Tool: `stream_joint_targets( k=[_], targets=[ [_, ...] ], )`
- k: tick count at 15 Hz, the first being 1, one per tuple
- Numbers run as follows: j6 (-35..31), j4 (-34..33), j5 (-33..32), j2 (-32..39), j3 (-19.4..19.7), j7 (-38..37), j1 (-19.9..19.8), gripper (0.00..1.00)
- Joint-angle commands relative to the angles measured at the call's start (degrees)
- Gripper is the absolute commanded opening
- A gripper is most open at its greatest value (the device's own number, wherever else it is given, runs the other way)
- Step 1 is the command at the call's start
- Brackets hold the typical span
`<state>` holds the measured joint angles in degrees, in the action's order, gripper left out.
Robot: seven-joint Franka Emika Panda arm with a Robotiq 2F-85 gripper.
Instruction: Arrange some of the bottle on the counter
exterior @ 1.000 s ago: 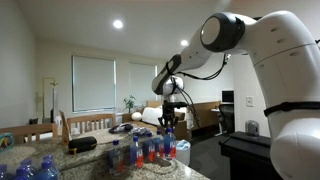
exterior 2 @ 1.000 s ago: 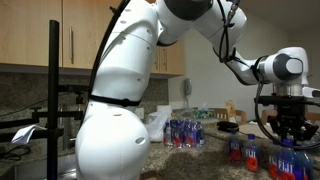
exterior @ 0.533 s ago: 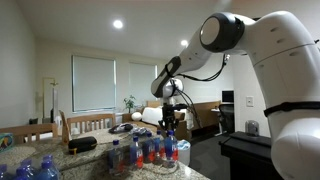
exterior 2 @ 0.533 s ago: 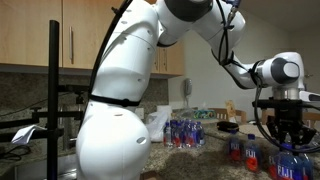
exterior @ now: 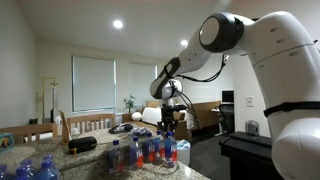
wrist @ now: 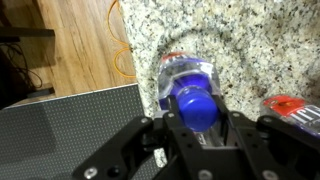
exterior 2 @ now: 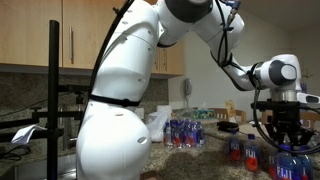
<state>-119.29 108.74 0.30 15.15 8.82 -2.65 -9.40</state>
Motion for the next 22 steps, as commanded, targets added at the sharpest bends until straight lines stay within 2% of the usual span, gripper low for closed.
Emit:
stream_joint_targets(
  k=[1,16,17,18,22],
  targets=[
    [-2.7,1.55,-1.12,-1.25,0.13,0.34,0.14,0.14],
    [-2.21,1.16,-3.22,0.48,-0.24,1.94,0.02,0.14],
    [-2.29,1.2,-3.1,0.43,-0.26,1.96,-0.01,0.43],
    [-2.28,1.21,-3.07,0.37,-0.26,1.96,-0.01,0.61],
    [-2.27,1.16,-3.13,-0.25,-0.22,1.84,0.03,0.86]
  ],
)
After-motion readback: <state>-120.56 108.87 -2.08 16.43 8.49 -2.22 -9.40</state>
